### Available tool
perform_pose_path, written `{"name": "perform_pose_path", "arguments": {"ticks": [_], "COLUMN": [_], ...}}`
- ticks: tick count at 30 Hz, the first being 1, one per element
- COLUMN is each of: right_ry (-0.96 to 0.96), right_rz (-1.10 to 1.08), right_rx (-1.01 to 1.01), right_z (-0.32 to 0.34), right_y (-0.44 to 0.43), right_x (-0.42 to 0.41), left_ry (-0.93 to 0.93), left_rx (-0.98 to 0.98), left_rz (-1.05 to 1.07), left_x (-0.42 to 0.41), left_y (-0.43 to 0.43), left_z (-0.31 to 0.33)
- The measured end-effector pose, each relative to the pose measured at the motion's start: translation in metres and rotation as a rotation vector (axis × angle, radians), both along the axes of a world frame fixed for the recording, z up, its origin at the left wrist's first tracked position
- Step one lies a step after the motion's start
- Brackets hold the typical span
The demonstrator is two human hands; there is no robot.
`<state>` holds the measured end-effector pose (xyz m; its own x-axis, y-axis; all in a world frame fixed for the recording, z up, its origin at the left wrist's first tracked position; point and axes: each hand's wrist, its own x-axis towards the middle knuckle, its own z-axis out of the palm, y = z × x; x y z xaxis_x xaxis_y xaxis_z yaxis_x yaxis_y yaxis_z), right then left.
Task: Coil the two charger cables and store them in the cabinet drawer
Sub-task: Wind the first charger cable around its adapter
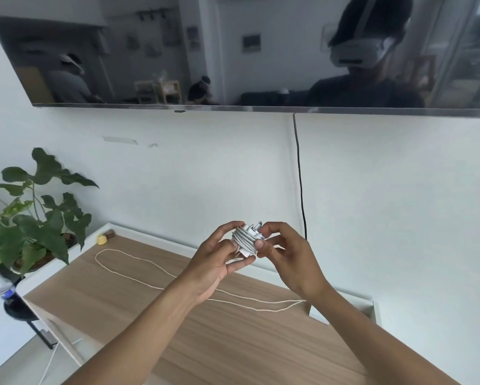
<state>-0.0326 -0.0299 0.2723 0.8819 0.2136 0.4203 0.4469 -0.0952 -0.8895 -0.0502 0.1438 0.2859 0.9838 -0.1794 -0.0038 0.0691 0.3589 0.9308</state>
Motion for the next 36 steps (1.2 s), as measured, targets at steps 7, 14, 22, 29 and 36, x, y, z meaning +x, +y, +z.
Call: {"name": "perform_pose_path", "arguments": {"ticks": [7, 14, 22, 29, 36], "right_ry": [0.021, -0.216, -0.168, -0.212, -0.12], "right_rz": [0.12, 0.156, 0.193, 0.184, 0.307], "right_rx": [-0.03, -0.431, -0.351, -0.349, -0.417], "right_z": [0.011, 0.038, 0.053, 0.054, 0.066], "right_y": [-0.02, -0.04, -0.044, -0.048, -0.058], "right_x": [0.009, 0.012, 0.008, 0.006, 0.009], "left_ry": [0.002, -0.063, -0.101, -0.117, -0.119], "left_rx": [-0.012, 0.074, 0.016, 0.049, 0.09], "left_rz": [-0.061, -0.137, -0.16, -0.171, -0.201], "left_x": [0.0, 0.002, 0.002, 0.001, 0.001], "left_y": [0.0, 0.002, -0.005, -0.006, -0.012], "left_z": [-0.002, 0.003, 0.018, 0.02, 0.019]}}
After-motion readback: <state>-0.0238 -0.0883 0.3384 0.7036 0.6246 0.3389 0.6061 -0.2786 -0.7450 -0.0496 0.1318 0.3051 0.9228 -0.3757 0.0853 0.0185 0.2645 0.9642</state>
